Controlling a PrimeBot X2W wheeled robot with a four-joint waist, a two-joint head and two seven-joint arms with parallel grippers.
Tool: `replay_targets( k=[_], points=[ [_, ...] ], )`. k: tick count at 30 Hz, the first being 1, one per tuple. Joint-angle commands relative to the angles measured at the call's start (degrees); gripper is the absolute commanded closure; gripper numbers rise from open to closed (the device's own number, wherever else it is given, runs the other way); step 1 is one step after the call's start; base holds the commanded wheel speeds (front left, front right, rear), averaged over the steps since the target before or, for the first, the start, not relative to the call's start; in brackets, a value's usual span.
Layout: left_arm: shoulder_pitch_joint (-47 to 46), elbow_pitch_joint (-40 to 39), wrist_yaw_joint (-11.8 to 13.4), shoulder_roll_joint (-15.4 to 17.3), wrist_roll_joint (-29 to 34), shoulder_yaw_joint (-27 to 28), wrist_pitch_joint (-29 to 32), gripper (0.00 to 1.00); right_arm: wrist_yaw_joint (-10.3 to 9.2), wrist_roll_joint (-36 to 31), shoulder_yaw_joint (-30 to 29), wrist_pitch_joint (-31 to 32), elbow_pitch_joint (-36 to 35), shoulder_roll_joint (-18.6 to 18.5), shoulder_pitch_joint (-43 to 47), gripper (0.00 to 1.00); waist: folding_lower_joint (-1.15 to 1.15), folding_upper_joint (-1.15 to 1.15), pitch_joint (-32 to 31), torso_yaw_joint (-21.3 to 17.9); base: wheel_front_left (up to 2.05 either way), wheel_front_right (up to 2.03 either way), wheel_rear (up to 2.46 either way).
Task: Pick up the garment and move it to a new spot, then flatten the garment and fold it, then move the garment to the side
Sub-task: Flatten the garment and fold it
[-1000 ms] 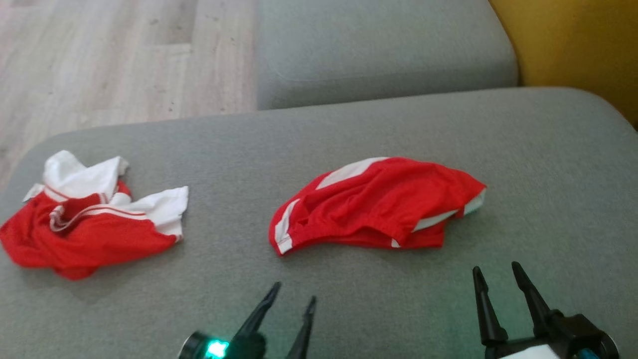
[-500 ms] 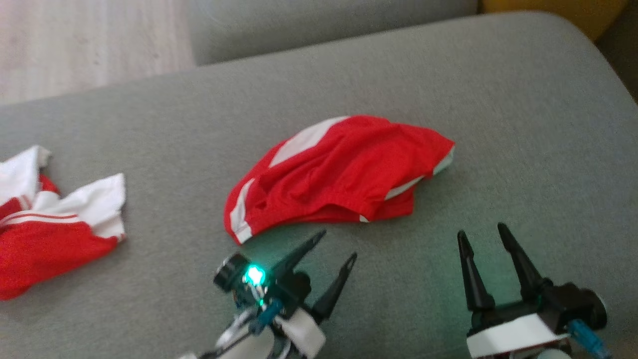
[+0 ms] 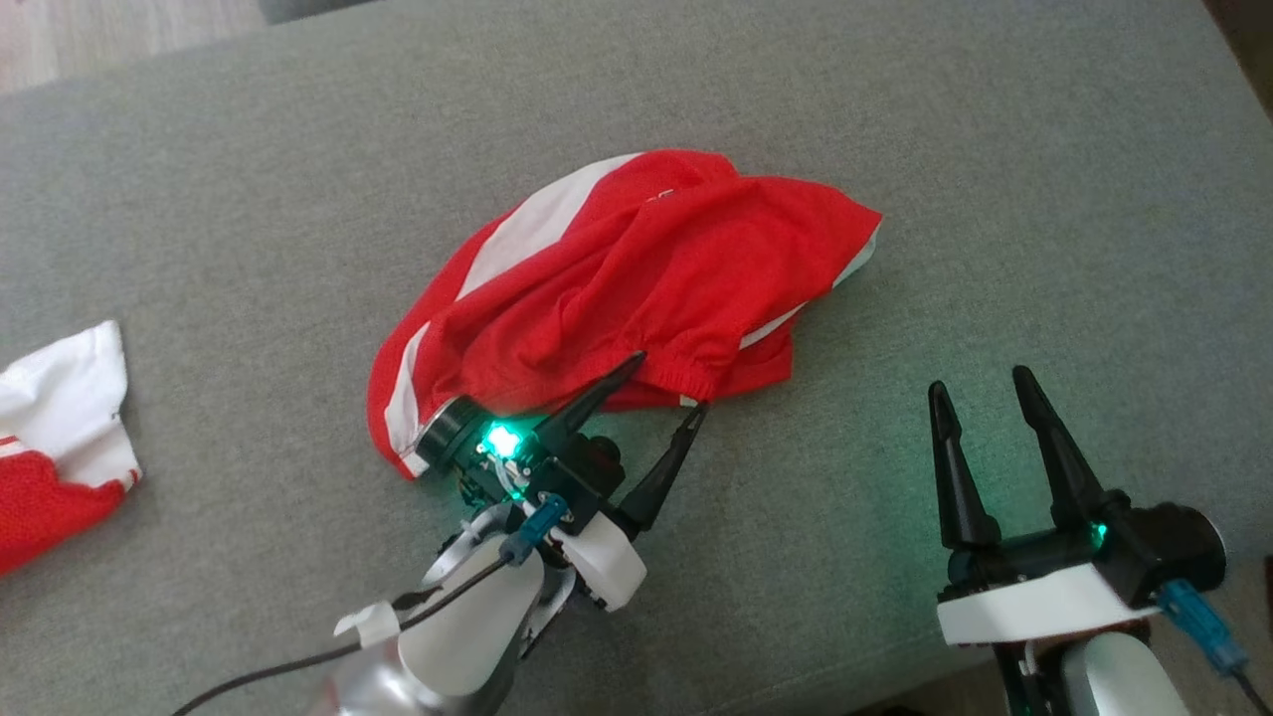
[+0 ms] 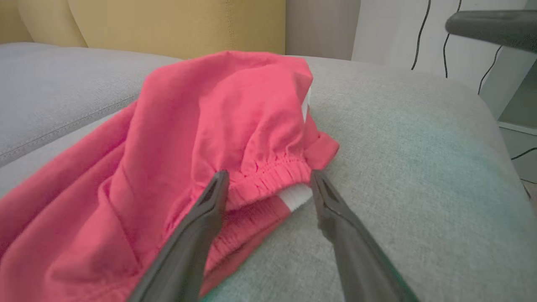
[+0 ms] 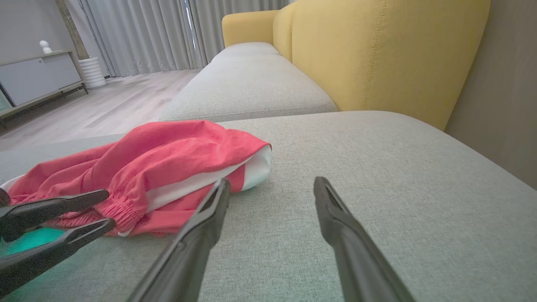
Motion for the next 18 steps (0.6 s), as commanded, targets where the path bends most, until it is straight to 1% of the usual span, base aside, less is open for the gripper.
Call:
replay_targets(
  k=[1,4,6,9,10,14,16,18],
  points=[
    [-2.1,-1.0,0.2,-0.2,0.3,0.6,-0.5,0.00,0.43,0.5,1.1,-0.5,-1.9,-0.4,-1.4,0.00,-0.01,0.00,0.6,-0.3,0.00,0.00,0.00],
    [-2.0,-1.2,0.5,-0.2,0.2,0.2,-0.5,0.00,0.43,0.4,0.9,-0.5,-1.9,-0.4,-1.5,0.00,-0.01,0.00,0.9,-0.4,0.00,0.00,0.00],
    [-1.5,-2.3,1.2,-0.2,0.4,0.2,-0.5,0.00,0.43,0.3,0.5,-0.5,-2.0,-0.4,-1.6,0.00,-0.01,0.00,1.0,-0.2,0.00,0.00,0.00],
    [0.4,-6.1,2.7,0.2,1.6,0.7,-0.5,0.00,0.43,0.3,-0.2,-0.5,-2.0,-0.4,-1.4,0.00,-0.01,0.00,0.8,0.1,0.00,0.00,0.00],
    [1.4,-7.5,2.7,0.4,1.7,0.7,-0.5,0.00,0.43,0.3,-0.3,-0.5,-2.0,-0.4,-1.3,0.00,-0.01,0.00,0.6,0.2,0.00,0.00,0.00],
    [5.8,-10.8,0.5,2.0,2.3,-0.9,-0.5,0.00,0.43,0.6,-0.6,-0.5,-1.6,-0.4,-1.1,0.00,-0.01,0.00,-0.1,0.3,0.00,0.00,0.00],
    [7.1,-10.4,-0.4,2.5,2.5,-1.8,-0.5,0.00,0.43,0.7,-0.5,-0.5,-1.4,-0.4,-1.1,0.00,-0.01,0.00,-0.4,0.3,0.00,0.00,0.00],
    [7.4,-9.1,-0.6,2.6,2.7,-2.1,-0.5,0.00,0.43,0.8,-0.3,-0.5,-1.4,-0.4,-1.1,0.00,-0.01,0.00,-0.5,0.3,0.00,0.00,0.00]
  ],
)
